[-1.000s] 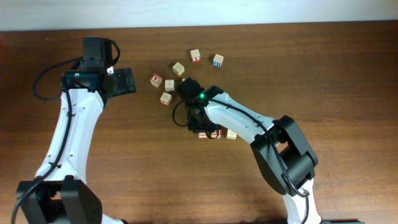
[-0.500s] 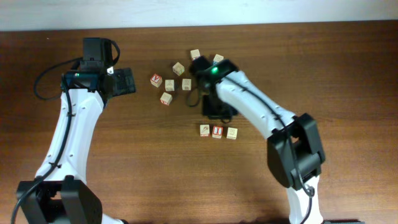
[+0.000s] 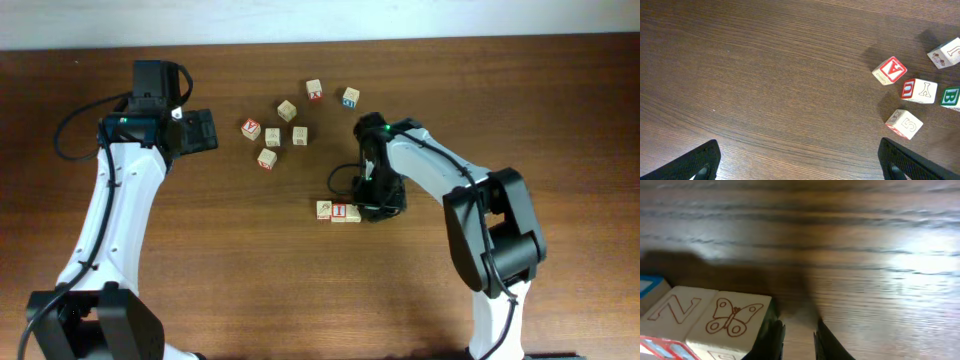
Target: Rotate 5 blocks
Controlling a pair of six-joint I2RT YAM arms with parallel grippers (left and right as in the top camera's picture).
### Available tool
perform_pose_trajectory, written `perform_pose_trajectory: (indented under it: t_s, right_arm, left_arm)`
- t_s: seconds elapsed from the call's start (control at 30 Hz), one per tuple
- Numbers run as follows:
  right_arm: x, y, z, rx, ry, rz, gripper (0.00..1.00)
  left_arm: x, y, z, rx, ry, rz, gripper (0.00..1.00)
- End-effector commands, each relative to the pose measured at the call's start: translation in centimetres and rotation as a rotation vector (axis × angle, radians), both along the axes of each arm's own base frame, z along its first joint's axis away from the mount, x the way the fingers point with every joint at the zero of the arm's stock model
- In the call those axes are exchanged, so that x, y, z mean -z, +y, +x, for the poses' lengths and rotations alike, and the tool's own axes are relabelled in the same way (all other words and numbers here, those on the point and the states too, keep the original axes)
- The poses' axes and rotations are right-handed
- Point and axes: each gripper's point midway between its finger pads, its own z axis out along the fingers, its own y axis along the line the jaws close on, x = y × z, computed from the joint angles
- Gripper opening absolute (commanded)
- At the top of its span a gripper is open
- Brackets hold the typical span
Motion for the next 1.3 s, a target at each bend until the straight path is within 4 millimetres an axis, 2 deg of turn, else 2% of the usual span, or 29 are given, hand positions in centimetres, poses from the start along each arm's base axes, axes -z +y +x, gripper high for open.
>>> perform_pose_trajectory:
  t_s: [0.0, 0.07, 0.13, 0.17, 0.2, 0.23, 0.27, 0.33, 0.37, 0.4, 0.47, 0.5, 0.6, 0.97, 1.0, 1.03, 1.07, 1.1, 1.17, 1.2, 1.27]
  right_arm:
    - [-0.1, 2.5, 0.0, -0.036, -0.028, 0.069, 0.22]
    - [-0.1, 3.6, 0.6, -0.079, -0.076, 0.092, 0.23]
    - [0.0, 3.3, 0.8, -0.104, -0.091, 0.079, 0.23]
    - [-0.5, 2.4, 1.1, -0.111, -0.097, 0.024, 0.23]
    - [-1.6, 2.1, 2.0, -0.14, -0.125, -0.009, 0.23]
    - [-3.8, 2.3, 4.3, -0.163, -0.204, -0.025, 0.24]
    - [-5.3, 3.5, 6.8, -0.162, -0.306, 0.006, 0.23]
    - [-5.8, 7.4, 8.3, -0.227, -0.423, 0.089, 0.23]
    - [-5.7, 9.3, 8.3, -0.258, -0.459, 0.113, 0.23]
    - [-4.5, 12.3, 7.5, -0.28, -0.479, 0.117, 0.22]
    - [-2.4, 13.8, 6.3, -0.278, -0.448, 0.093, 0.13]
    - [-1.7, 13.9, 6.0, -0.261, -0.438, 0.07, 0.11]
    - [-1.3, 13.2, 5.7, -0.223, -0.42, 0.03, 0.08]
    - [-1.1, 12.9, 4.8, -0.222, -0.373, 0.027, 0.08]
    - [-2.0, 12.9, 5.9, -0.227, -0.406, 0.039, 0.14]
    - [-4.7, 12.7, 8.6, -0.253, -0.472, 0.062, 0.33]
    - [-8.0, 11.5, 12.7, -0.214, -0.584, 0.076, 0.48]
    - [-9.4, 11.3, 15.5, -0.172, -0.677, 0.107, 0.51]
    - [-10.9, 11.8, 18.4, -0.142, -0.819, 0.089, 0.51]
    - [-11.4, 12.4, 20.4, -0.151, -0.925, 0.073, 0.52]
    - [-11.4, 12.5, 21.7, -0.183, -0.957, 0.046, 0.55]
  left_arm:
    - [-0.7, 0.2, 0.2, -0.016, -0.018, 0.0, 0.99]
    - [-0.7, 0.2, 0.2, -0.016, -0.018, 0.0, 0.99]
    - [-0.7, 0.2, 0.2, -0.016, -0.018, 0.0, 0.99]
    - [-0.7, 0.2, 0.2, -0.016, -0.018, 0.0, 0.99]
    - [-0.7, 0.2, 0.2, -0.016, -0.019, 0.0, 0.99]
    - [-0.7, 0.2, 0.2, -0.016, -0.019, 0.0, 0.99]
    - [-0.7, 0.2, 0.2, -0.016, -0.018, 0.0, 0.99]
    - [-0.7, 0.2, 0.2, -0.016, -0.018, 0.0, 0.99]
    - [-0.7, 0.2, 0.2, -0.016, -0.018, 0.0, 0.99]
    - [-0.7, 0.2, 0.2, -0.016, -0.019, 0.0, 0.99]
    - [-0.7, 0.2, 0.2, -0.016, -0.019, 0.0, 0.99]
    - [-0.7, 0.2, 0.2, -0.016, -0.019, 0.0, 0.99]
    - [-0.7, 0.2, 0.2, -0.016, -0.018, 0.0, 0.99]
    - [-0.7, 0.2, 0.2, -0.016, -0.019, 0.0, 0.99]
    - [-0.7, 0.2, 0.2, -0.016, -0.019, 0.0, 0.99]
    - [-0.7, 0.2, 0.2, -0.016, -0.018, 0.0, 0.99]
    - [-0.7, 0.2, 0.2, -0.016, -0.018, 0.0, 0.99]
    - [-0.7, 0.2, 0.2, -0.016, -0.019, 0.0, 0.99]
    - [-0.7, 0.2, 0.2, -0.016, -0.019, 0.0, 0.99]
    - [-0.7, 0.2, 0.2, -0.016, -0.019, 0.0, 0.99]
    - [-0.7, 0.2, 0.2, -0.016, -0.018, 0.0, 0.99]
